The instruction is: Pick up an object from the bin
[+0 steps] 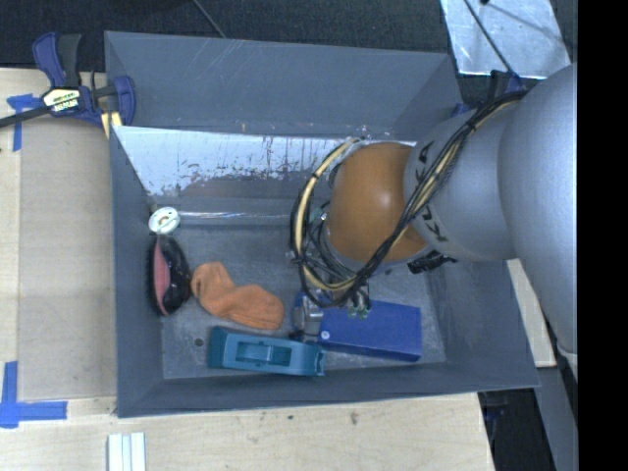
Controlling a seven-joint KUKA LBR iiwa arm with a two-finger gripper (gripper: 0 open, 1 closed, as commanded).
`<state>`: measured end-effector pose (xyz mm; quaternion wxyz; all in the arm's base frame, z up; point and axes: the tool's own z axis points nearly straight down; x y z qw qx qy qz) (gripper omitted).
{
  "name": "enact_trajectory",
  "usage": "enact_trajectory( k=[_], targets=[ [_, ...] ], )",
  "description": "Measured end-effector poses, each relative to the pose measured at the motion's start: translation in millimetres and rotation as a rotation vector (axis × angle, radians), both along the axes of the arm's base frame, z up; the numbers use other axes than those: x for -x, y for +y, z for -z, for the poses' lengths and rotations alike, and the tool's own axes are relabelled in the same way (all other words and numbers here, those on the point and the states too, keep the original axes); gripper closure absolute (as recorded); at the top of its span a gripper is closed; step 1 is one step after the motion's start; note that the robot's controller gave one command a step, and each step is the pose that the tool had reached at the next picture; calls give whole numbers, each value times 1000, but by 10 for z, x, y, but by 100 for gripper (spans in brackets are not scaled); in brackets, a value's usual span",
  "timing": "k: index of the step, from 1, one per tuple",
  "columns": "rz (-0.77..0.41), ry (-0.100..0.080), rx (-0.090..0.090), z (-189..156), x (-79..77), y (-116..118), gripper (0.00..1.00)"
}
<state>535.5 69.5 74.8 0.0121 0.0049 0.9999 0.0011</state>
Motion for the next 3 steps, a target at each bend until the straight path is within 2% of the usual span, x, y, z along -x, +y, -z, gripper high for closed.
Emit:
enact_trajectory(
  k=[1,2,3],
  targets=[
    [0,-1,0,-2,-1,0,100],
    [0,1,0,2,2,-1,0],
    [0,1,0,1,2,-1,0]
  ],
)
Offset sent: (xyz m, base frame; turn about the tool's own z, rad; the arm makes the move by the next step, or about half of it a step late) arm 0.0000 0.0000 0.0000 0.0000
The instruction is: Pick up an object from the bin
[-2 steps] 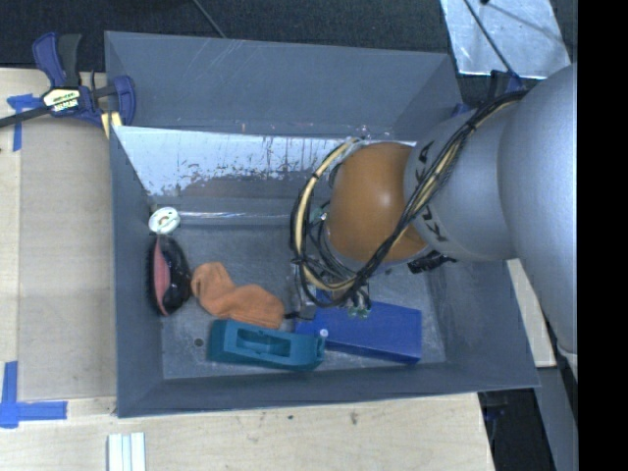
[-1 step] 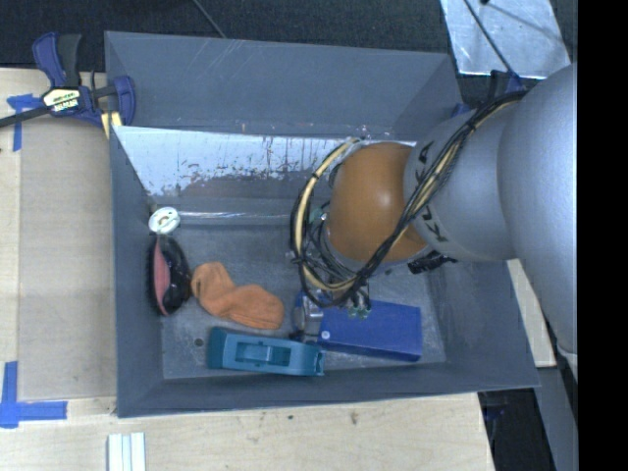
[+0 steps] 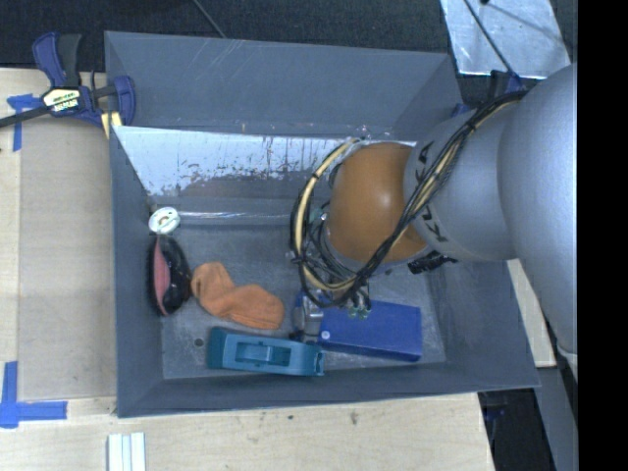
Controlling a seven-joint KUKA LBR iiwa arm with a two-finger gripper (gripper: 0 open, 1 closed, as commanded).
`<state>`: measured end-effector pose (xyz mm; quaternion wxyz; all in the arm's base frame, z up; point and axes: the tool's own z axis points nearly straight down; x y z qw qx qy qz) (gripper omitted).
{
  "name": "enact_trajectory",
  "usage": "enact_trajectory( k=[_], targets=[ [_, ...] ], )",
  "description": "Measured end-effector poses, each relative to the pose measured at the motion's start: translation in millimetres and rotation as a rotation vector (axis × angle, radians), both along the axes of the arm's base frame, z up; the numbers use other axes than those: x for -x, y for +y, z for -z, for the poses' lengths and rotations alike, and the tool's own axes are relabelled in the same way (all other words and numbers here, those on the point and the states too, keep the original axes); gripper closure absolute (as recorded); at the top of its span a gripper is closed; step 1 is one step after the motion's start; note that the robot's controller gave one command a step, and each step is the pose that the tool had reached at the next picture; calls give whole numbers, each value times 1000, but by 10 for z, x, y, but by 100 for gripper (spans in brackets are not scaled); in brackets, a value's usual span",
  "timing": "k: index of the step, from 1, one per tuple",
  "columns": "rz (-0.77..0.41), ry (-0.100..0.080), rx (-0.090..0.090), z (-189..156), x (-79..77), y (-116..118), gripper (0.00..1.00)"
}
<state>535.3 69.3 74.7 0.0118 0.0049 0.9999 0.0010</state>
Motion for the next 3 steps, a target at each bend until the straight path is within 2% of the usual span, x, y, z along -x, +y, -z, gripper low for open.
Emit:
enact_trajectory(
  k=[1,2,3],
  targets=[
    [-253,-3,4,-36,261,486,100],
    [-253,-3,4,-36,261,486,100],
    [-273,22,5,-1118,-398,330,100]
  ],
)
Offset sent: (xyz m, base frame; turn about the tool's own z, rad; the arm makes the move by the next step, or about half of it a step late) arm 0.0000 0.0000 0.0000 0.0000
